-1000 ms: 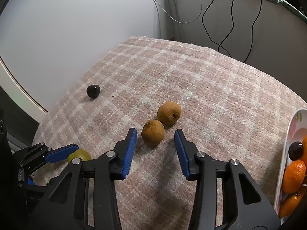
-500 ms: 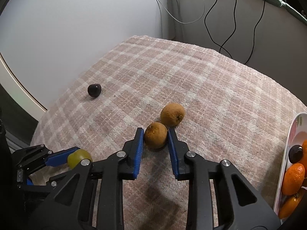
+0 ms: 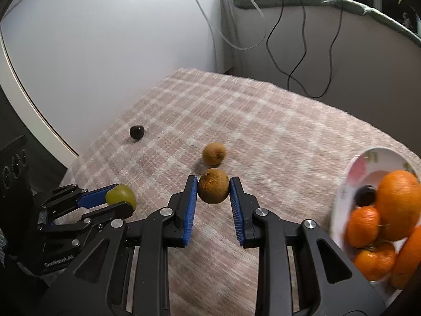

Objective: Organize fruits
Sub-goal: 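Close the left tool on the green grape while the right tool closes on the kiwi, then carry the grape with the left tool while the right tool carries the kiwi to the plate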

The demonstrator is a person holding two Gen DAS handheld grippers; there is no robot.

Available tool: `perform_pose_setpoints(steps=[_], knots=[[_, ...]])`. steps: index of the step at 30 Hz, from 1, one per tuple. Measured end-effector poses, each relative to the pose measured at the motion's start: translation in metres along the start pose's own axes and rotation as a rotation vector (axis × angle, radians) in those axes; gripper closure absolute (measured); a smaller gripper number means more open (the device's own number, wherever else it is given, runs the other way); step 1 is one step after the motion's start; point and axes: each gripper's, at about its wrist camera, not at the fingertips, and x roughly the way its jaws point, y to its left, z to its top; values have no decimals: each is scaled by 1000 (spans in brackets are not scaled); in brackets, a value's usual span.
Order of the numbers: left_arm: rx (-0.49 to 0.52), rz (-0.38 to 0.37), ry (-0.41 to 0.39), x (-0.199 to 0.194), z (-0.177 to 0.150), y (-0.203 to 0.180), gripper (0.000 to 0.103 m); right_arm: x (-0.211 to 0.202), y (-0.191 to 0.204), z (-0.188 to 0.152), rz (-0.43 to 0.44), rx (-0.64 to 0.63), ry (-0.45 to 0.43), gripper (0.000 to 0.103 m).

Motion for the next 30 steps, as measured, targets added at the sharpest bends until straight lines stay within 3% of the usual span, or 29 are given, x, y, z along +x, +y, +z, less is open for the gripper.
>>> perform_pose_setpoints(steps=[8, 16, 30], knots=[[40, -55, -9, 14, 17, -34, 74, -45, -36, 4, -51, 6, -54, 77], [104, -123, -10, 30, 34, -79, 74, -88, -102, 0, -165, 60, -88, 77], [176, -179, 19, 70, 57, -135, 74, -112, -184, -11, -226, 181, -70, 77]])
